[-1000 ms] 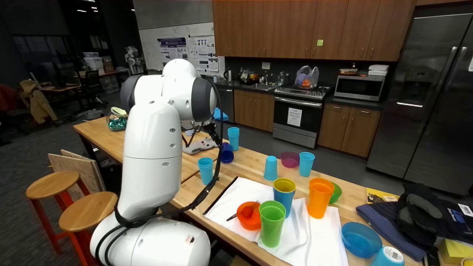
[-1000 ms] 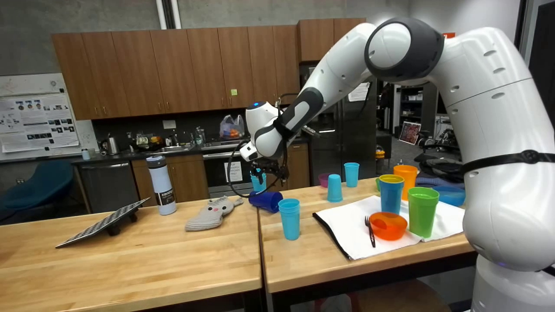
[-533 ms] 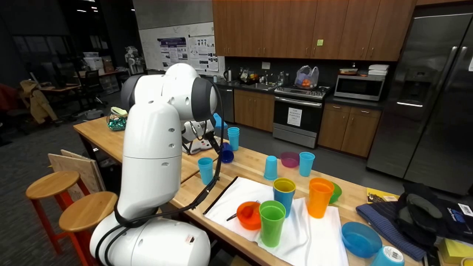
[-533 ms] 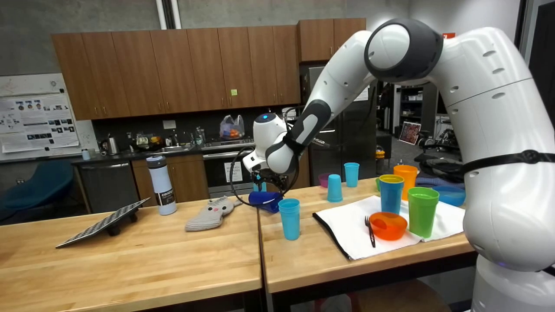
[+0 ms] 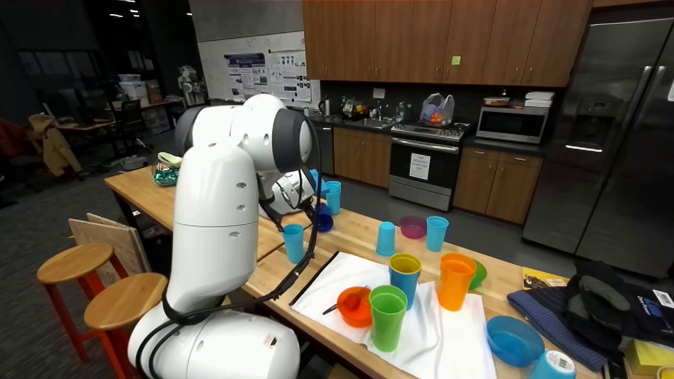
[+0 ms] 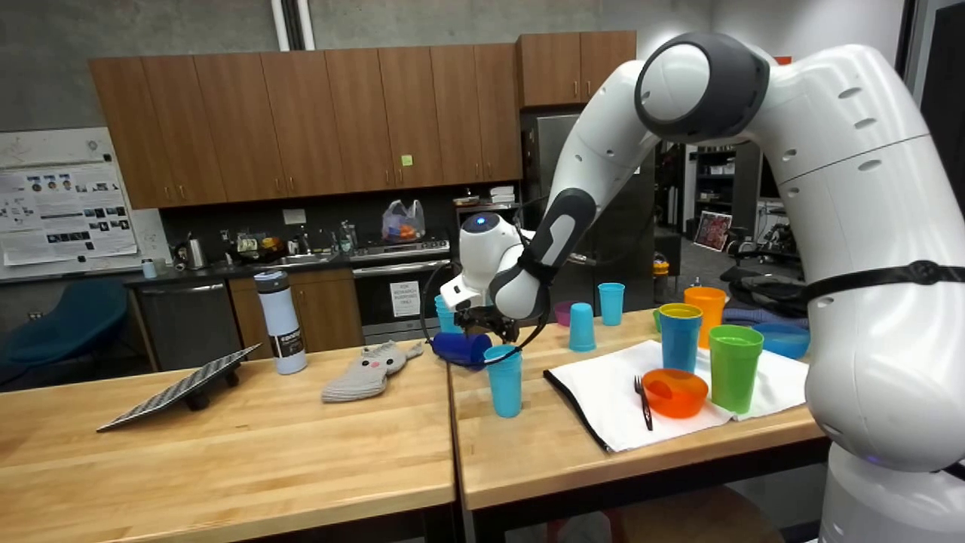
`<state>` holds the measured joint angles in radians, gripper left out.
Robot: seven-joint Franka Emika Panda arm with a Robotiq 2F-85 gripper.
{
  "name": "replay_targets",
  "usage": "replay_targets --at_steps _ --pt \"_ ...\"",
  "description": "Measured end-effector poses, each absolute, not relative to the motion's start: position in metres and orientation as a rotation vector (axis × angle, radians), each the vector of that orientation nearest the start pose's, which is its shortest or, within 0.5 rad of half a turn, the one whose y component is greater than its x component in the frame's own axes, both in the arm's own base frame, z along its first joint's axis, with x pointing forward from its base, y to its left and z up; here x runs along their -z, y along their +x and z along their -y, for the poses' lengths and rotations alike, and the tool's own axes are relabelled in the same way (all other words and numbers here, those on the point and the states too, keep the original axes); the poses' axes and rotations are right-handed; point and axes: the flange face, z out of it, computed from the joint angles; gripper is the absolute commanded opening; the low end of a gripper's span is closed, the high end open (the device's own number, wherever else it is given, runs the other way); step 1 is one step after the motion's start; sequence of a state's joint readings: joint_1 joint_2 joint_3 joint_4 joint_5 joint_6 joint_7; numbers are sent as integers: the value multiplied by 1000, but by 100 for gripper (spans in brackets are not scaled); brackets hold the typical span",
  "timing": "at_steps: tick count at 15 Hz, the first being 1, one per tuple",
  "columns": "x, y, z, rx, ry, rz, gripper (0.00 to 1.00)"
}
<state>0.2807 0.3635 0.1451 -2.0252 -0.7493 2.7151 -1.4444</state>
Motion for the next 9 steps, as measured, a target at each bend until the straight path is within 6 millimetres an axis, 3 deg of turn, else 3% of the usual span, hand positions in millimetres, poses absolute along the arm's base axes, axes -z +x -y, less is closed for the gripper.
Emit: replay_targets --at_steps 9 --pt "-294 563 -259 -92 822 -2463 100"
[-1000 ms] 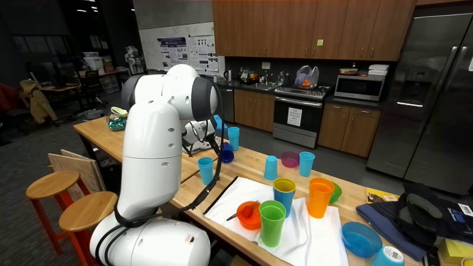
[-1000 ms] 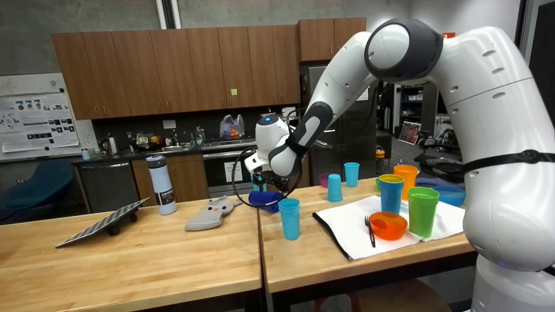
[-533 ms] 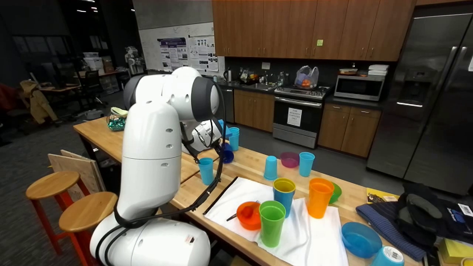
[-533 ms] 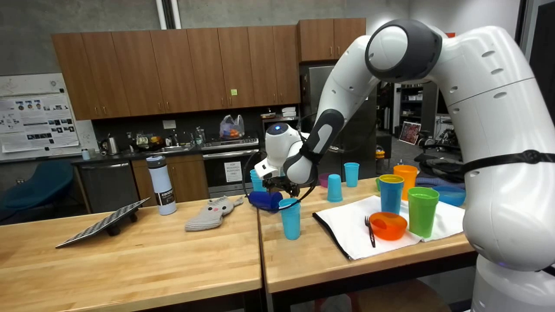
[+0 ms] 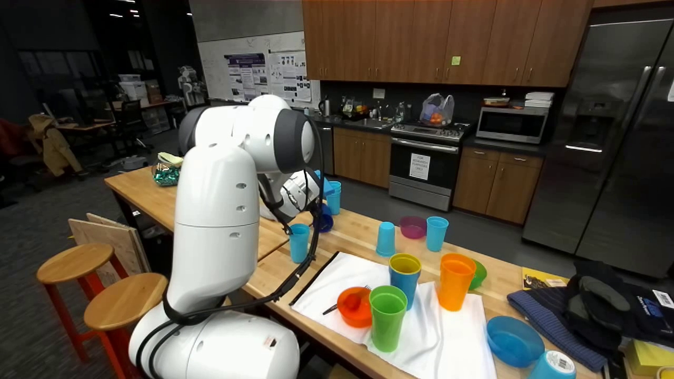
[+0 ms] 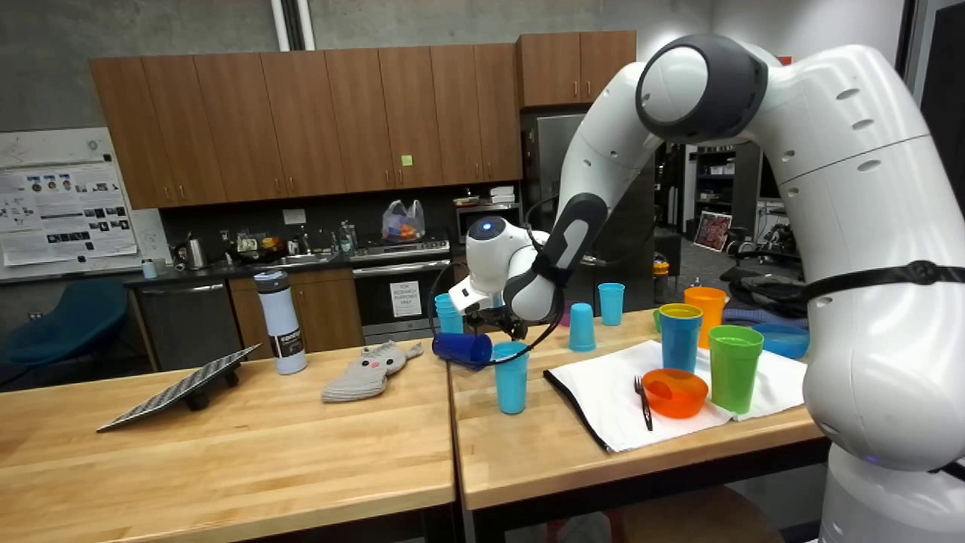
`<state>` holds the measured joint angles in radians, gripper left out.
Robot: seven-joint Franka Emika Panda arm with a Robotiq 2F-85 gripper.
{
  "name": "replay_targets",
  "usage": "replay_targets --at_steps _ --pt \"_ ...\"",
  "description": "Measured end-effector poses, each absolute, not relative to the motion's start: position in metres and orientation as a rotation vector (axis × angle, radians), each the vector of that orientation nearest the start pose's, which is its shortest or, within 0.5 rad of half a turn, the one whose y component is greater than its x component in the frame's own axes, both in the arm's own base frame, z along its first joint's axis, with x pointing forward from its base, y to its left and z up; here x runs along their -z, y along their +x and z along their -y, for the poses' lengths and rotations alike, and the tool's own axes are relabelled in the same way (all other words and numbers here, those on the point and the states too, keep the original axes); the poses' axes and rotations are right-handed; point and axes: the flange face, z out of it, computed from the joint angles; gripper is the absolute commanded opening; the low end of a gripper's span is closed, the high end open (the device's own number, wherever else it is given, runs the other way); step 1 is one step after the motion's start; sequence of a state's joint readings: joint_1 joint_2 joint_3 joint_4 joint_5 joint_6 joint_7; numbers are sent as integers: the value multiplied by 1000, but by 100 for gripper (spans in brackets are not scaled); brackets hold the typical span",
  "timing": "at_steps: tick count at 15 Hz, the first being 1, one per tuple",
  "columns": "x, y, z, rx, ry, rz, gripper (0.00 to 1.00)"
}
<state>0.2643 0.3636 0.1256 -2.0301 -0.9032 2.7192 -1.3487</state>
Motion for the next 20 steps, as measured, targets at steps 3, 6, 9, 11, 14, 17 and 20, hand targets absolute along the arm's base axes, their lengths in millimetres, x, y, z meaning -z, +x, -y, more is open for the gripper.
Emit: replay_targets --at_steps 3,6,9,11,14,17,20 --pt "-293 563 -258 -91 814 -2455 100" --pt "-292 563 -258 -83 787 -2440 100" --pt "-290 566 -261 -74 746 -2428 100" --pt "-288 567 -264 -74 728 -2422 100" --pt "-285 571 -269 -79 710 -2416 100" --pt "-280 576 -275 -85 701 -2413 100" --pt "-275 582 -280 -89 688 -2411 100"
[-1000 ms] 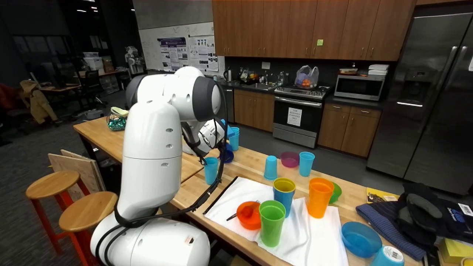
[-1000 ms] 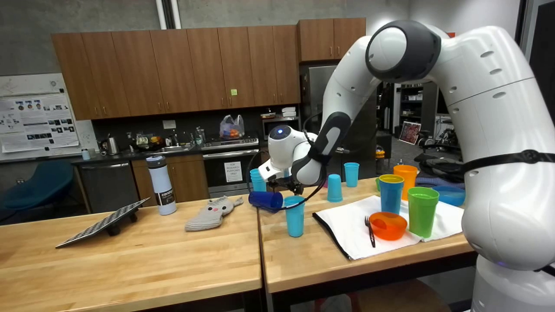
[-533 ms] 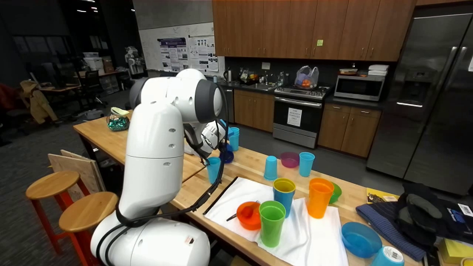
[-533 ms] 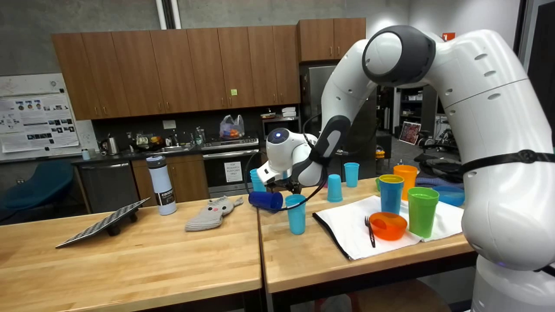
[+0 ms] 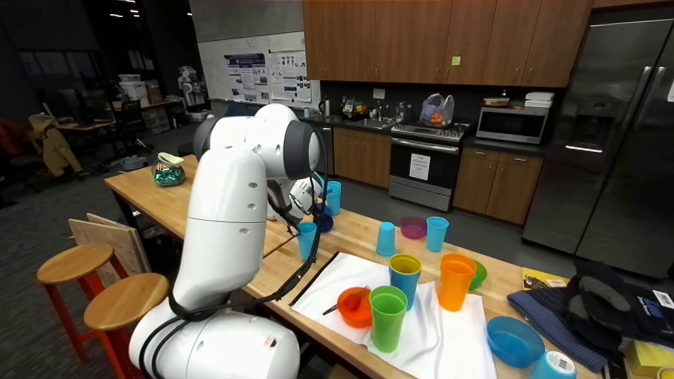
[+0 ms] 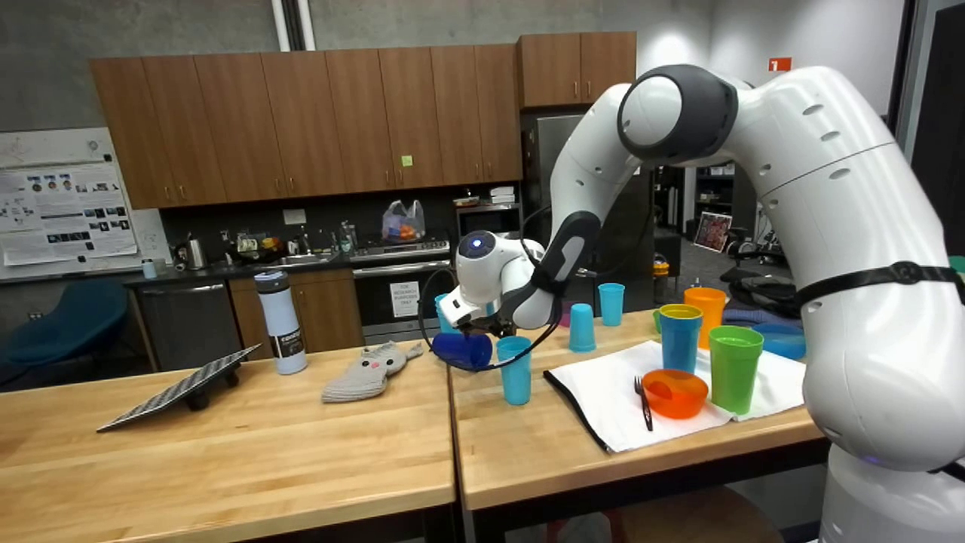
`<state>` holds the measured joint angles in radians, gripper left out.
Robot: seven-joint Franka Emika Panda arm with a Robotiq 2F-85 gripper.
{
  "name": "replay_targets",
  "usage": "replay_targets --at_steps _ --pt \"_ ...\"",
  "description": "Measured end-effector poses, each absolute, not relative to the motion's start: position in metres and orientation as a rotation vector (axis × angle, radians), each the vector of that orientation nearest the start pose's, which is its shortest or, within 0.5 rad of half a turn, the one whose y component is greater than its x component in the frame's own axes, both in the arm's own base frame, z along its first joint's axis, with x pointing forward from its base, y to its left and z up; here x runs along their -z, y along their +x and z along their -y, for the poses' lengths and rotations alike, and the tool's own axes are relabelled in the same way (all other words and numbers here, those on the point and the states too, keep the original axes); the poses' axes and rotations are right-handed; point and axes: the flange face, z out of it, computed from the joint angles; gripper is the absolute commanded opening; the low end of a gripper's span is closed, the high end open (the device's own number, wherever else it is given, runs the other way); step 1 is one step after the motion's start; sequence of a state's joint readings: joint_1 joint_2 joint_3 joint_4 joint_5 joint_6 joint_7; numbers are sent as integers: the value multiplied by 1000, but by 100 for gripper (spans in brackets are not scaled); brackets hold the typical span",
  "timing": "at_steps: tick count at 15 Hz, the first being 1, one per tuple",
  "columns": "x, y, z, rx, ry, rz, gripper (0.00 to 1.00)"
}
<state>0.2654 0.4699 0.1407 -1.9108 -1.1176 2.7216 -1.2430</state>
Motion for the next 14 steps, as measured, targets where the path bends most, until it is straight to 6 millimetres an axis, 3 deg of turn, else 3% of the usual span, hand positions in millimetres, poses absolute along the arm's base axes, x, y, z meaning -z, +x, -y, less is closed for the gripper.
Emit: replay_targets --at_steps 9,10,11,14 --pt "-263 595 -290 -102 676 -2408 100" --pt "-263 596 -291 -104 675 -2408 75" --pt "-262 596 -293 -107 674 -2409 74" --pt "-262 599 -298 -116 657 -2405 51"
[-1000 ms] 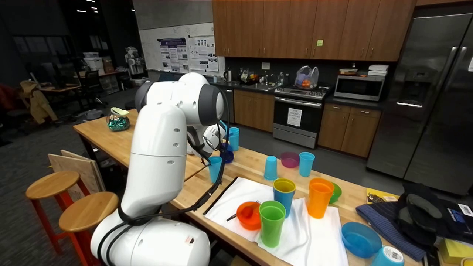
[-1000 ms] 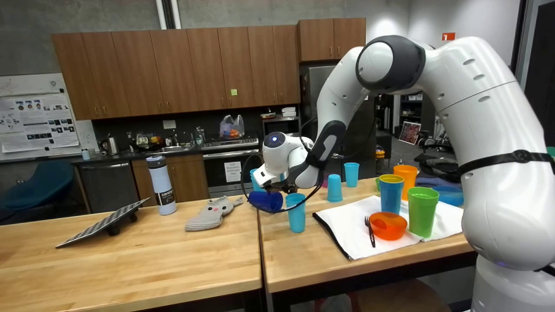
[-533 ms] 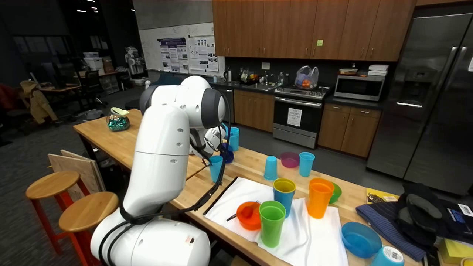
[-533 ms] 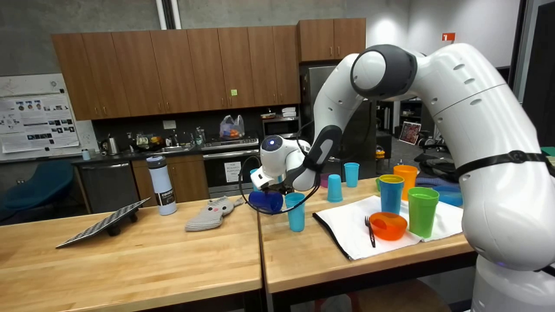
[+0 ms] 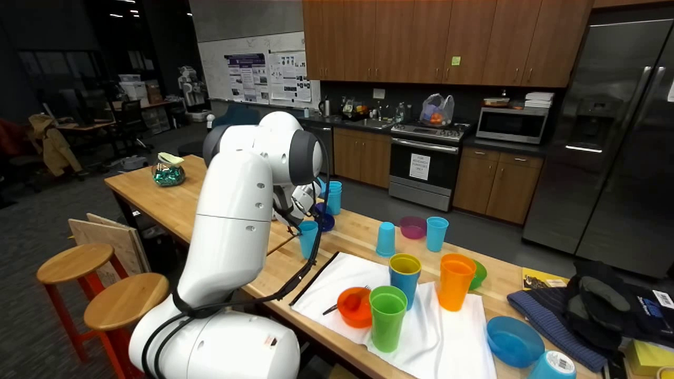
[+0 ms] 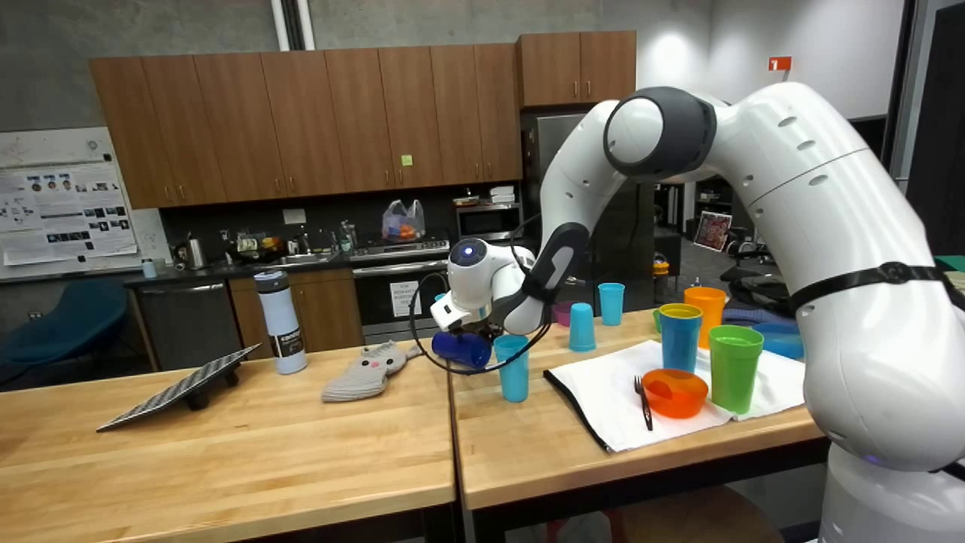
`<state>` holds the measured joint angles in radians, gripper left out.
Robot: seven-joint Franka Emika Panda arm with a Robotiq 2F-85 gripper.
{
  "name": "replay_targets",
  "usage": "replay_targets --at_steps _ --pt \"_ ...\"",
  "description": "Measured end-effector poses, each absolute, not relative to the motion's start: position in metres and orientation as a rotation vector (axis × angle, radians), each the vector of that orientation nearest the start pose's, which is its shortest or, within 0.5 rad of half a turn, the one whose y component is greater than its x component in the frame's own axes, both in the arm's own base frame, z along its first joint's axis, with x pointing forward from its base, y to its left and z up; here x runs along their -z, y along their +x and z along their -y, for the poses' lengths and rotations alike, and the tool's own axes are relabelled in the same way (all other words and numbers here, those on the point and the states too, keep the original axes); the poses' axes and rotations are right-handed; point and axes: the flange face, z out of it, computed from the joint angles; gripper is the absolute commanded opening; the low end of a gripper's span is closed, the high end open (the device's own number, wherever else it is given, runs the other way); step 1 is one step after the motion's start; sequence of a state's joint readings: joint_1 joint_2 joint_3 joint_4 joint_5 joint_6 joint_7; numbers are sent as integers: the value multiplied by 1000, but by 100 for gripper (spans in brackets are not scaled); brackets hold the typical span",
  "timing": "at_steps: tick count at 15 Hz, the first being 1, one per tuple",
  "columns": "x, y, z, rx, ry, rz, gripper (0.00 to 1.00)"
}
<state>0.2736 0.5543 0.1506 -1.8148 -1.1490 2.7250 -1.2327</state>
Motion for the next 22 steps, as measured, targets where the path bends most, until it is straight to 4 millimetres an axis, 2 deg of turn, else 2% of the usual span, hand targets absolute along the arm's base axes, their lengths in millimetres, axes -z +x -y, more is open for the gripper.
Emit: replay_targets --at_steps 3,7,9,11,22 --pt "-263 601 -302 -127 640 -2402 27" --pt "-260 601 -304 -144 631 -2408 2" --pt "-259 602 -305 -153 630 -2409 5" --pt "-257 601 -306 -159 627 -2413 0" --pt "-254 599 -311 -180 613 -2425 1"
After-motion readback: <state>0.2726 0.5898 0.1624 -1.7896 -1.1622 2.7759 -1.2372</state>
